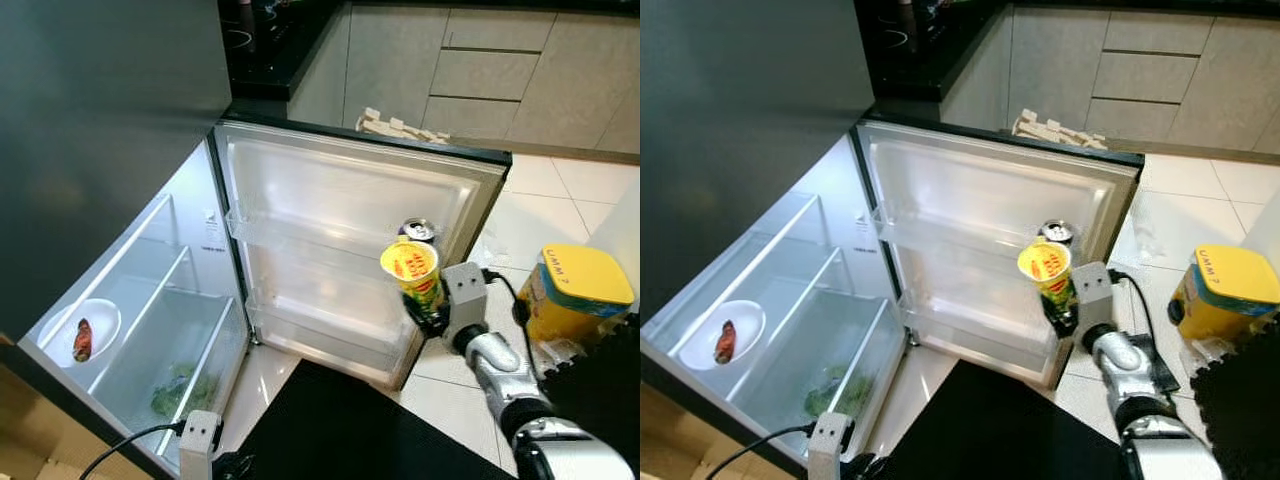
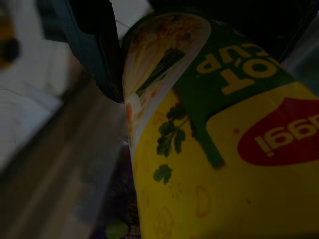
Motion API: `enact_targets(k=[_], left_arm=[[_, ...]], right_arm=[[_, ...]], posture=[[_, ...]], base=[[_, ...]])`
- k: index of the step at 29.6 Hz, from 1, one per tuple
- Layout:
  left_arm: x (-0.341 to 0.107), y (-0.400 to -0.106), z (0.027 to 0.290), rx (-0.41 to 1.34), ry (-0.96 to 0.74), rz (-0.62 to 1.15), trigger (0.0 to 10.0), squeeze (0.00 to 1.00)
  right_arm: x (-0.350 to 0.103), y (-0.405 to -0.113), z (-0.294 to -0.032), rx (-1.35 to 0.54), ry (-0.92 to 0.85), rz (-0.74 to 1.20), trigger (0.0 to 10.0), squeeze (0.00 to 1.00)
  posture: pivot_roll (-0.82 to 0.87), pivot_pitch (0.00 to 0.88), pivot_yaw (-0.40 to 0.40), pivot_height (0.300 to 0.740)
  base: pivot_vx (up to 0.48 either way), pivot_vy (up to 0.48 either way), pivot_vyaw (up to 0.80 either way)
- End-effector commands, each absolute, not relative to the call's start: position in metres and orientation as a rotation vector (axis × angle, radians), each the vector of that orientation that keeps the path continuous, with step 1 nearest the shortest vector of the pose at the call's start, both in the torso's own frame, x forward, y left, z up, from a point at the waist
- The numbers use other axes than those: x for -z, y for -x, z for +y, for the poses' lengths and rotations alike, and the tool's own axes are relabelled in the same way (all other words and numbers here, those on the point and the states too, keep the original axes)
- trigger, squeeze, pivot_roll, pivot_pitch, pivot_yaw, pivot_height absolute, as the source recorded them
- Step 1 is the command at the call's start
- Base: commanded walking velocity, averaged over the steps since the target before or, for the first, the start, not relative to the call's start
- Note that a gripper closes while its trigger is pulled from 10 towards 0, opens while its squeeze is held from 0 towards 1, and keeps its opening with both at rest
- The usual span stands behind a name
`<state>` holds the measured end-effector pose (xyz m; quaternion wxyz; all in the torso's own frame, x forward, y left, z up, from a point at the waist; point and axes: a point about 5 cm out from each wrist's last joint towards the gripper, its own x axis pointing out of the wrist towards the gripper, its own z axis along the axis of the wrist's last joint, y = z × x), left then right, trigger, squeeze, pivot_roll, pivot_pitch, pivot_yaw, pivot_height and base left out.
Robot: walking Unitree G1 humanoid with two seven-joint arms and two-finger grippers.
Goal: Restocking fridge
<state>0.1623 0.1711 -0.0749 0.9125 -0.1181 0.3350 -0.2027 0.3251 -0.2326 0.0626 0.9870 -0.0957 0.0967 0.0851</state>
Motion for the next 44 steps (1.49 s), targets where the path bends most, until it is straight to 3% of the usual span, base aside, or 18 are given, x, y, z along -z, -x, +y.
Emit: enact_targets(k=[1,10,16,20,23,27,36,44], left_arm=[[0.074,-0.160,0.180,0.425,0.213,0.694,10.0,0.00],[0.073,-0.158,0.183,0.437,0.204,0.680,10.0,0.00],[0.072,-0.162,0.184,0.432,0.203,0.677,10.0,0.00],[0.072,-0.165,0.181,0.419,0.205,0.682,10.0,0.00],[0.074,-0.167,0.179,0.380,0.203,0.698,10.0,0.00],[0.076,-0.166,0.179,0.350,0.213,0.719,10.0,0.00],[0.088,-0.150,0.182,0.240,0.231,0.833,10.0,0.00],[0.100,-0.128,0.181,0.130,0.250,0.943,10.0,0.00]], right_arm=[[-0.063,-0.325,-0.236,-0.150,0.200,0.198,10.0,0.00],[-0.072,-0.329,-0.243,-0.139,0.202,0.165,10.0,0.00],[-0.063,-0.321,-0.219,-0.338,0.034,0.120,10.0,0.00],[-0.045,-0.307,-0.208,-0.437,-0.022,0.182,10.0,0.00],[-0.013,-0.282,-0.205,-0.461,0.020,0.335,10.0,0.00],[0.010,-0.260,-0.214,-0.381,0.030,0.455,10.0,0.00],[0.052,-0.196,-0.265,-0.005,0.083,0.759,10.0,0.00],[0.067,-0.165,-0.278,0.162,0.060,0.901,10.0,0.00]], posture=[[0.03,0.060,0.028,0.740],[0.04,0.072,0.036,0.740],[0.02,0.066,0.038,0.740],[0.00,0.048,0.034,0.740],[-0.01,0.030,0.023,0.740],[-0.01,0.009,0.012,0.740],[-0.04,0.000,-0.028,0.740],[-0.07,0.000,-0.042,0.740]], base=[[0.000,0.000,0.00],[0.000,0.000,0.00],[0.000,0.000,0.00],[0.000,0.000,0.00],[0.000,0.000,0.00],[0.000,0.000,0.00],[0.000,0.000,0.00],[0.000,0.000,0.00]])
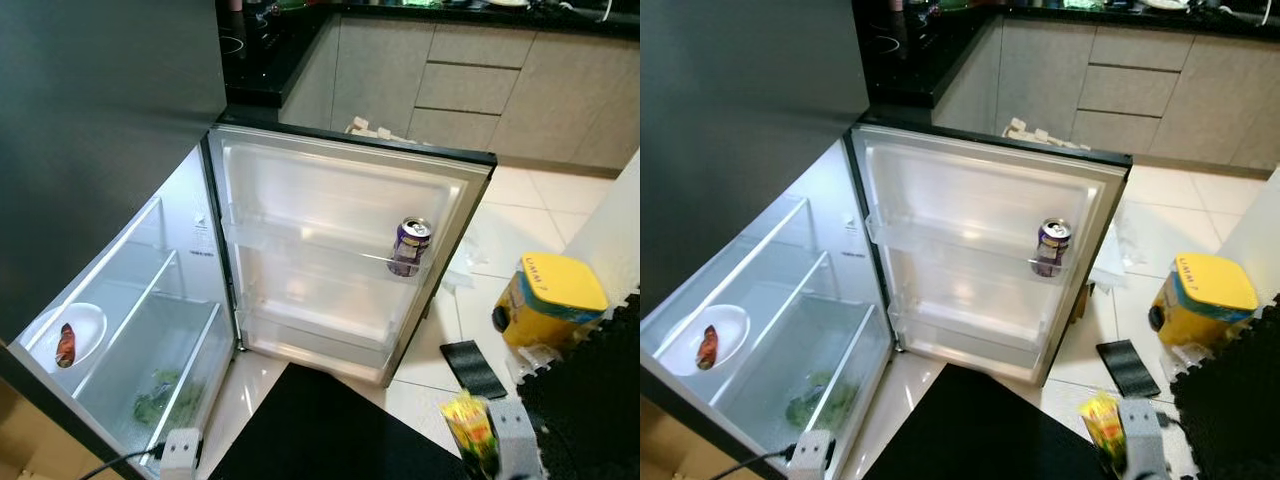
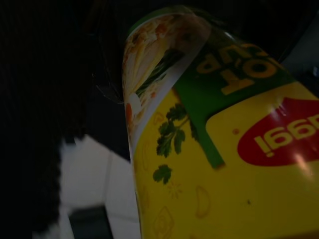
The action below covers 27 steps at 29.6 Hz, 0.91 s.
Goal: Restocking fridge
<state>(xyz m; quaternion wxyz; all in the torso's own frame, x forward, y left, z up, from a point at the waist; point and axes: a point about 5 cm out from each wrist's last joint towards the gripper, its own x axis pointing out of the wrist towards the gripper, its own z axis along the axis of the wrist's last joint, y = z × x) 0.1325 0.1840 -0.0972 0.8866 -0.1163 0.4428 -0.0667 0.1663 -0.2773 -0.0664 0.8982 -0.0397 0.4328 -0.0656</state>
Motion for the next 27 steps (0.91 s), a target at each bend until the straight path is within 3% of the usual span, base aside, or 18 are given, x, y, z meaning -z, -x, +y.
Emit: enact_targets(k=[1,10,16,27], left_arm=[[0.101,-0.124,0.180,0.120,0.244,0.961,10.0,0.00],[0.104,-0.119,0.183,0.117,0.156,0.998,10.0,0.00],[0.096,-0.136,0.204,0.075,0.067,0.958,10.0,0.00],[0.098,-0.131,0.204,0.069,0.038,0.974,10.0,0.00]], right_arm=[[0.069,-0.161,-0.278,0.180,0.057,0.916,10.0,0.00],[0.075,-0.154,-0.275,0.250,-0.021,0.939,10.0,0.00],[0.081,-0.151,-0.260,0.221,-0.024,0.974,10.0,0.00],[0.080,-0.150,-0.262,0.238,-0.029,0.967,10.0,0.00]], posture=[[-0.07,0.000,-0.045,0.740],[-0.07,0.000,-0.028,0.740],[-0.05,0.000,-0.017,0.740],[-0.06,0.000,-0.011,0.740]], base=[[0.000,0.000,0.00],[0.000,0.000,0.00],[0.000,0.000,-0.80],[0.000,0.000,-0.69]])
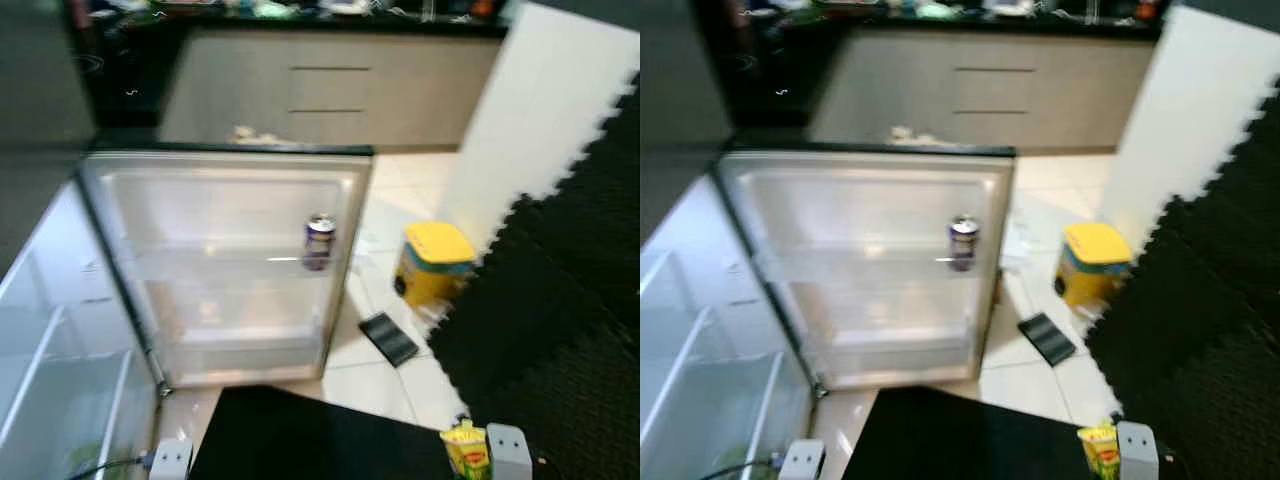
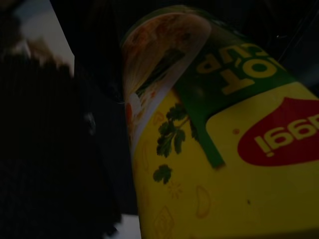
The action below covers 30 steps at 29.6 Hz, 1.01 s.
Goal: Restocking fridge
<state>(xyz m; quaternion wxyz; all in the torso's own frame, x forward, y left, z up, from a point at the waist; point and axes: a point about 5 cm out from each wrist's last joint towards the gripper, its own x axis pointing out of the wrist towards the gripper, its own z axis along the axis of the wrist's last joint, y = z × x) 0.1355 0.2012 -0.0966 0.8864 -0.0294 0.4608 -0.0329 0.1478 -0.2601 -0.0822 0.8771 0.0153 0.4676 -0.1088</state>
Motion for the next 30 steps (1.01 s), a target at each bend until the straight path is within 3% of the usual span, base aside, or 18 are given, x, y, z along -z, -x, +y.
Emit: enact_targets(k=[1,30], left_arm=[[0.098,-0.130,0.204,0.070,0.036,0.976,10.0,0.00],[0.101,-0.126,0.193,0.105,0.068,0.987,10.0,0.00]], right_arm=[[0.080,-0.150,-0.262,0.237,-0.030,0.965,10.0,0.00],[0.083,-0.147,-0.258,0.199,0.002,0.983,10.0,0.00]], posture=[[-0.06,0.000,-0.011,0.740],[-0.06,0.000,-0.015,0.740]], base=[[0.000,0.000,0.00],[0.000,0.000,0.00]])
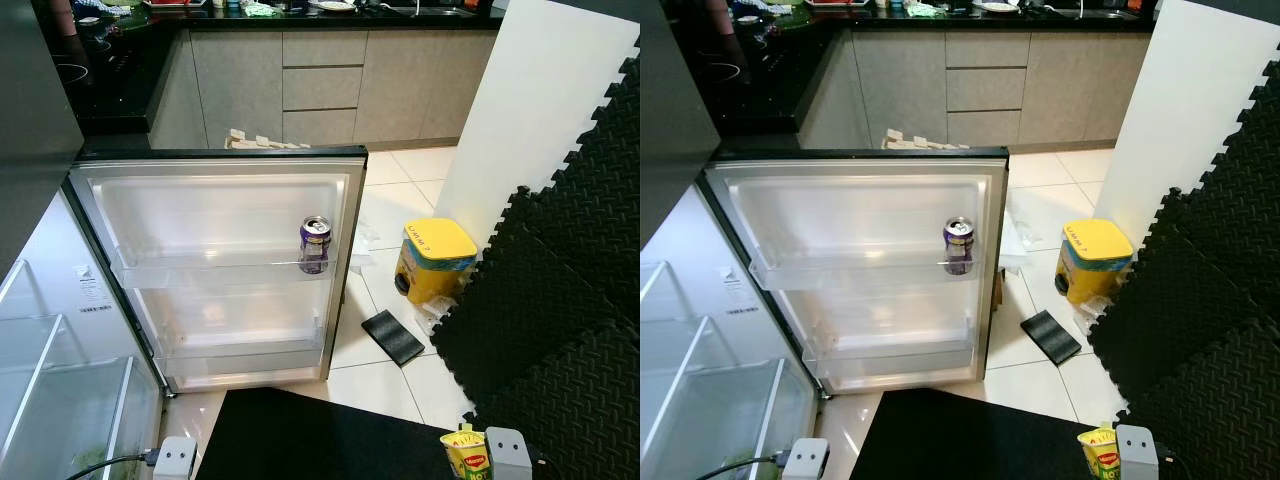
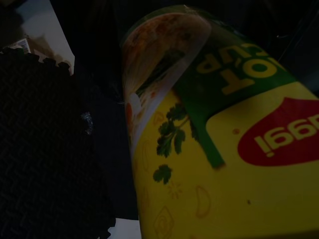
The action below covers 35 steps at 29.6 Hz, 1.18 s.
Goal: Restocking fridge
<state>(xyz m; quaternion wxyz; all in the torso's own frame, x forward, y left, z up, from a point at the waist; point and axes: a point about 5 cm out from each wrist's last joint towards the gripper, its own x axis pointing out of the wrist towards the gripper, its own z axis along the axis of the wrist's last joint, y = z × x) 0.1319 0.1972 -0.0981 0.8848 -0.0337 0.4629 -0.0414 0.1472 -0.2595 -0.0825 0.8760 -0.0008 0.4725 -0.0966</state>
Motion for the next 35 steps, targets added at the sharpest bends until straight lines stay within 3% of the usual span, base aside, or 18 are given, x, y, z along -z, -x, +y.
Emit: enact_targets(k=[1,9,35], left_arm=[[0.1009,-0.1260,0.1923,0.106,0.069,0.988,10.0,0.00],[0.1010,-0.1262,0.1911,0.114,0.068,0.988,10.0,0.00],[0.1009,-0.1267,0.1893,0.128,0.078,0.986,10.0,0.00]], right_arm=[[0.0829,-0.1467,-0.2586,0.199,0.003,0.984,10.0,0.00],[0.0826,-0.1472,-0.2590,0.197,0.006,0.984,10.0,0.00],[0.0847,-0.1446,-0.2554,0.188,0.005,0.993,10.0,0.00]], posture=[[-0.06,0.000,-0.015,0.740],[-0.06,0.000,-0.017,0.740],[-0.07,0.000,-0.015,0.740]], base=[[0.000,0.000,0.00],[0.000,0.000,0.00],[0.265,0.000,0.00]])
